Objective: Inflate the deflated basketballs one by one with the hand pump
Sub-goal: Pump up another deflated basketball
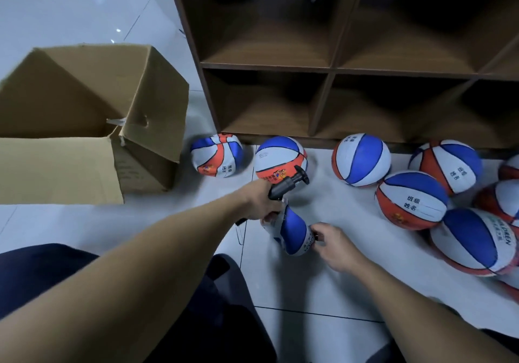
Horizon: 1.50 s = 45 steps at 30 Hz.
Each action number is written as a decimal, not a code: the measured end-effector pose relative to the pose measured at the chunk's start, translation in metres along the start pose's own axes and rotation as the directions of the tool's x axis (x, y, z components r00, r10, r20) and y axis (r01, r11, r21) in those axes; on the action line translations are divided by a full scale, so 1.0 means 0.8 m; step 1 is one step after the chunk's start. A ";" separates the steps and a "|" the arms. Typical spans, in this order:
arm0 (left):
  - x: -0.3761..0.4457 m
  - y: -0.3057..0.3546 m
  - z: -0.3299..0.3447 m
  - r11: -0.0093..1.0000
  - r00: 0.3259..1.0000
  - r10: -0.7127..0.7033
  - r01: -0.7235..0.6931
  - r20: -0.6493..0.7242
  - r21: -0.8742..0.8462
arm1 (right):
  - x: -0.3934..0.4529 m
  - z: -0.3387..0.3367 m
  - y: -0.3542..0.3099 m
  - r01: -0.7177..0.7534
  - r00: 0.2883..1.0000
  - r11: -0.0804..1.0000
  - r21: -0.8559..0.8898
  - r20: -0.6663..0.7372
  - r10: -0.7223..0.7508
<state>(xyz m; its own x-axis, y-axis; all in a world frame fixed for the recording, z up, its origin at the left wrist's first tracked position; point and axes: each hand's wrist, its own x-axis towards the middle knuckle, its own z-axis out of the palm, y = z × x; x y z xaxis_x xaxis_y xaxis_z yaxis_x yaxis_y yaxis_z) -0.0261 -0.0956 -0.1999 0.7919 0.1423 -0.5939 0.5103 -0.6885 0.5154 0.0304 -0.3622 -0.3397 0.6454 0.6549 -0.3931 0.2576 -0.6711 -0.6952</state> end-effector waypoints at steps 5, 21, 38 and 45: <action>0.011 0.005 0.009 0.994 1.000 -0.005 0.003 -0.018 -0.110 | -0.001 -0.024 -0.033 -0.043 0.995 0.978 0.204 0.097 0.023; -0.008 0.040 -0.012 0.999 0.993 0.013 -0.018 -0.118 -0.045 | -0.015 -0.021 -0.112 -0.060 0.995 0.976 0.208 -0.071 0.077; -0.116 0.104 -0.064 0.966 0.960 0.228 -0.244 -0.164 -0.085 | -0.094 -0.096 -0.175 0.185 0.904 0.982 0.037 -0.399 -0.155; -0.120 0.106 -0.068 0.963 0.963 0.233 -0.249 -0.138 -0.106 | -0.114 -0.090 -0.162 0.172 0.894 0.984 0.033 -0.425 -0.142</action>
<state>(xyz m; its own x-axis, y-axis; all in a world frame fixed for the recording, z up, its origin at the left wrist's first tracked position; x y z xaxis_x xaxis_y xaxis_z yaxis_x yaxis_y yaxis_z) -0.0403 -0.1289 -0.0656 0.9276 0.0744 -0.3660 0.3299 -0.6227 0.7095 -0.0101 -0.3602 -0.1701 0.8459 0.5333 0.0032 0.3409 -0.5361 -0.7723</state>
